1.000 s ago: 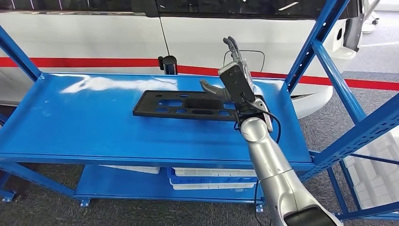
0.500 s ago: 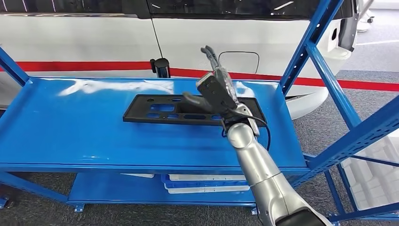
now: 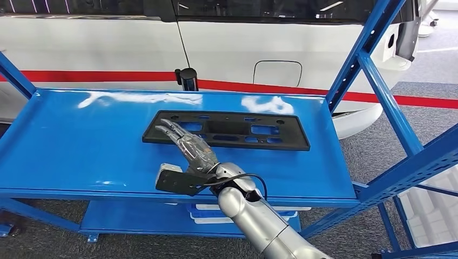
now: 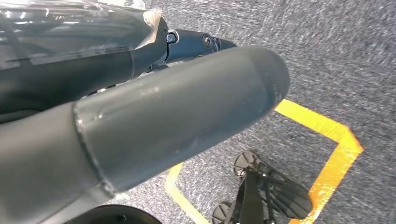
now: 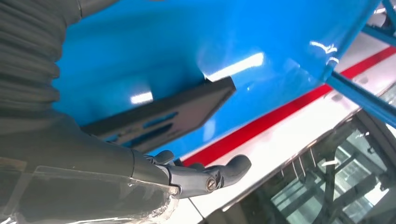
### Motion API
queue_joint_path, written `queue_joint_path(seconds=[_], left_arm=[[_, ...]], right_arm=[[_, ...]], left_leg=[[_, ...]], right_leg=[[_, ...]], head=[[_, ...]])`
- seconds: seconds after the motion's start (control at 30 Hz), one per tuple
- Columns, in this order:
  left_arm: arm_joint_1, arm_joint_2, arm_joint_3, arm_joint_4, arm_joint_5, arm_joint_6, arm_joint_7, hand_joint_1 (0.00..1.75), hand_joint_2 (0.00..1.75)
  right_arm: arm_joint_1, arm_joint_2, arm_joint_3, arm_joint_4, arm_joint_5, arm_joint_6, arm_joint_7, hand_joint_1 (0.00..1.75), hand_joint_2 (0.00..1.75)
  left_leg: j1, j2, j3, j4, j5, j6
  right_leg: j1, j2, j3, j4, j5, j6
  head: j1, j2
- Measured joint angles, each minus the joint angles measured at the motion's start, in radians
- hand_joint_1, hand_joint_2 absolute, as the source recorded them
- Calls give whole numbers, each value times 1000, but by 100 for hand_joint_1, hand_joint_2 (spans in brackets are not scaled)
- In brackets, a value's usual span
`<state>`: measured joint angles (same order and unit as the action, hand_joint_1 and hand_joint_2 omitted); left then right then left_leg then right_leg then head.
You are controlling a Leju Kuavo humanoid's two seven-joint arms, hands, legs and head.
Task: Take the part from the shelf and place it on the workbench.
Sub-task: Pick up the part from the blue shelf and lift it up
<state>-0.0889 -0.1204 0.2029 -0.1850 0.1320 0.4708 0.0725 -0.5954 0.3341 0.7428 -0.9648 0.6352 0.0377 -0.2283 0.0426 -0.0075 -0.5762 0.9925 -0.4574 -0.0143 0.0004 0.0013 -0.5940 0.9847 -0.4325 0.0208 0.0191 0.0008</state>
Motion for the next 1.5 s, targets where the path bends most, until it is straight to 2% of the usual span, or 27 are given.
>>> queue_joint_path(seconds=[0.1, 0.23, 0.33, 0.5, 0.63, 0.83, 1.07, 1.3, 1.5], left_arm=[[2, 2, 0, 0, 1, 3, 7, 0, 0], [4, 3, 0, 0, -7, 2, 10, 0, 0], [7, 5, 0, 0, -14, -1, 9, 0, 0], [16, 7, -2, 0, -26, 0, 9, 0, 0], [20, 8, -5, 0, -30, 6, 19, 0, 0], [22, 13, -10, 0, -36, 10, 27, 0, 0], [23, 14, -22, 0, -46, 18, 47, 0, 0], [23, 15, -31, 0, -59, 18, 55, 0, 0], [24, 17, -42, 0, -61, 16, 60, 0, 0]], right_arm=[[-2, 12, 24, 22, -1, 8, -4, 0, 175], [-12, 22, 59, 57, -8, 14, -18, 0, 175], [-23, 25, 84, 82, -18, 0, -22, 0, 175], [-49, 27, 143, 131, -57, -92, -16, 0, 175], [-93, 27, 211, 176, -130, -180, 5, 0, 175], [-126, 28, 269, 219, -163, -205, 17, 0, 175], [-164, 27, 304, 277, -246, -258, 41, 0, 175], [-207, 27, 352, 375, -246, -278, 117, 0, 175], [-239, 26, 400, 476, -184, -349, 199, 0, 175]], left_leg=[[3, 0, 4, -5, -1, 5], [8, 1, 12, -20, 5, -6], [8, 1, 15, -25, 7, -11], [7, 1, 16, -29, 9, -17], [3, 1, 16, -29, 10, -18], [-5, 0, 16, -29, 10, -17], [-7, 0, 17, -29, 10, -16], [-7, 0, 18, -29, 9, -16], [-7, 0, 19, -29, 9, -16]], right_leg=[[-5, 3, 3, -3, 6, 6], [-3, 4, 4, -3, 4, 4], [-3, 4, 4, -3, 4, 3], [0, 4, 5, -3, 3, 1], [2, 4, 7, -4, 3, 2], [0, 4, 7, -7, 3, 2], [0, 4, 9, -9, 4, 2], [0, 4, 9, -9, 4, 2], [-1, 4, 9, -9, 4, 2]], head=[[-3, 0], [-3, 0], [-3, 0], [-3, 0], [-3, 0], [-3, 0], [-3, 0], [-3, 0], [-3, 0]])
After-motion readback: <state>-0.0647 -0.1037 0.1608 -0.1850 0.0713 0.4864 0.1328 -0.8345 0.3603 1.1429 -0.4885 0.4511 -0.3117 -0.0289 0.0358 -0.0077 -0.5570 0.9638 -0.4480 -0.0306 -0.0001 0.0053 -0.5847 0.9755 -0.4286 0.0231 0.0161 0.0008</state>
